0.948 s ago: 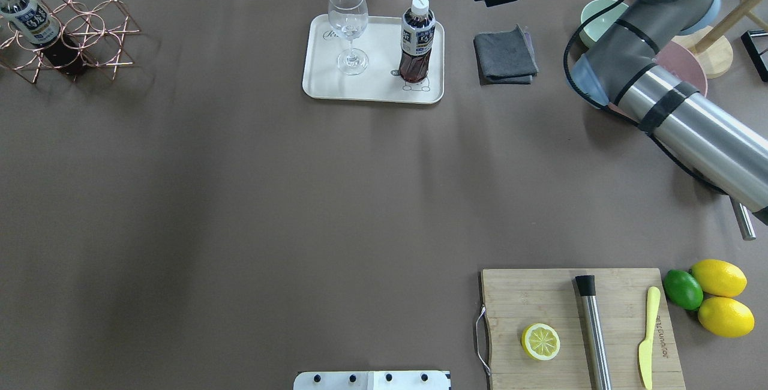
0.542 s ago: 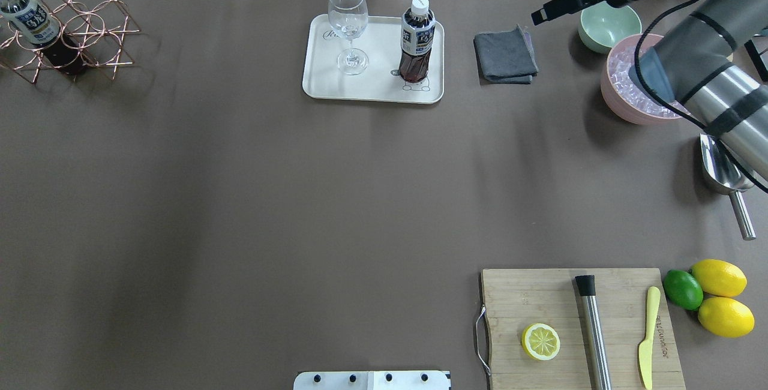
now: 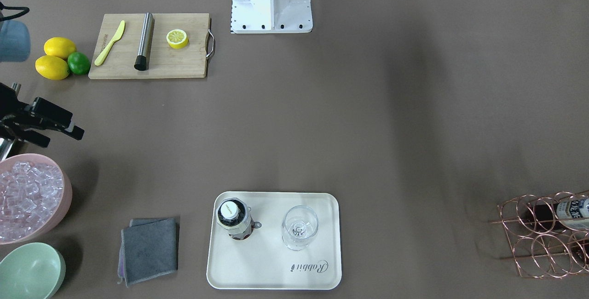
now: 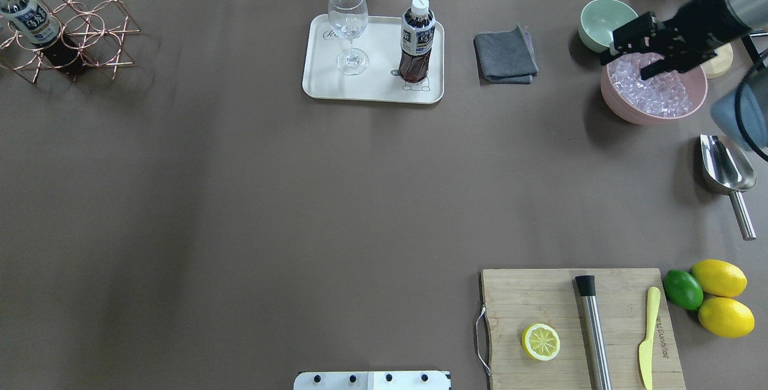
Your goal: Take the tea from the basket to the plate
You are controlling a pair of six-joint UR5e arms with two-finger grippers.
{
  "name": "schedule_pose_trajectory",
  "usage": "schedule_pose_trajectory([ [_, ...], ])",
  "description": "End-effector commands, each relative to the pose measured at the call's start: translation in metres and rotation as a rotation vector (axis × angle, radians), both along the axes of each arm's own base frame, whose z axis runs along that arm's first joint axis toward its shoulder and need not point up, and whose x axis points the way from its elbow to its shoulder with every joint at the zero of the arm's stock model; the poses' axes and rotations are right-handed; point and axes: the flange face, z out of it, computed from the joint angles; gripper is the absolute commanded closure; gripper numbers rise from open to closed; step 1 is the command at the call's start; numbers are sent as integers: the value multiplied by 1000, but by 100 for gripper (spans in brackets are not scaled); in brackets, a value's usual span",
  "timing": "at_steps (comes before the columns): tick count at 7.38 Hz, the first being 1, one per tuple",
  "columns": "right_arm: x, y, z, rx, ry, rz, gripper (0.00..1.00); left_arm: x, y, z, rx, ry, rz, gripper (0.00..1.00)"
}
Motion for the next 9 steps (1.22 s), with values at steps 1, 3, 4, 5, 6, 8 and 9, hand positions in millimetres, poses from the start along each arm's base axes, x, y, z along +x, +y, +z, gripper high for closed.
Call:
schedule_pose_trajectory([
  [1, 37, 86, 47, -385, 60, 98, 0, 0, -3, 6, 29, -1, 37, 2],
  [3, 60, 134, 114, -496, 136, 115, 0, -1, 1, 7, 49, -2, 57, 2],
  [4, 75, 154, 151, -466, 194, 96, 0, -1, 4, 11, 79, -3, 93, 2],
  [5, 104, 169, 191, -423, 236, 77, 0, -1, 4, 11, 80, -5, 95, 2],
  [6, 134, 178, 227, -382, 271, 71, 0, -1, 1, 5, 88, -3, 93, 2],
  [8, 188, 204, 285, -318, 305, 55, 0, -1, 3, -2, 99, -3, 88, 2],
  [9, 203, 211, 293, -296, 327, 62, 0, -1, 2, -6, 106, -3, 88, 2],
])
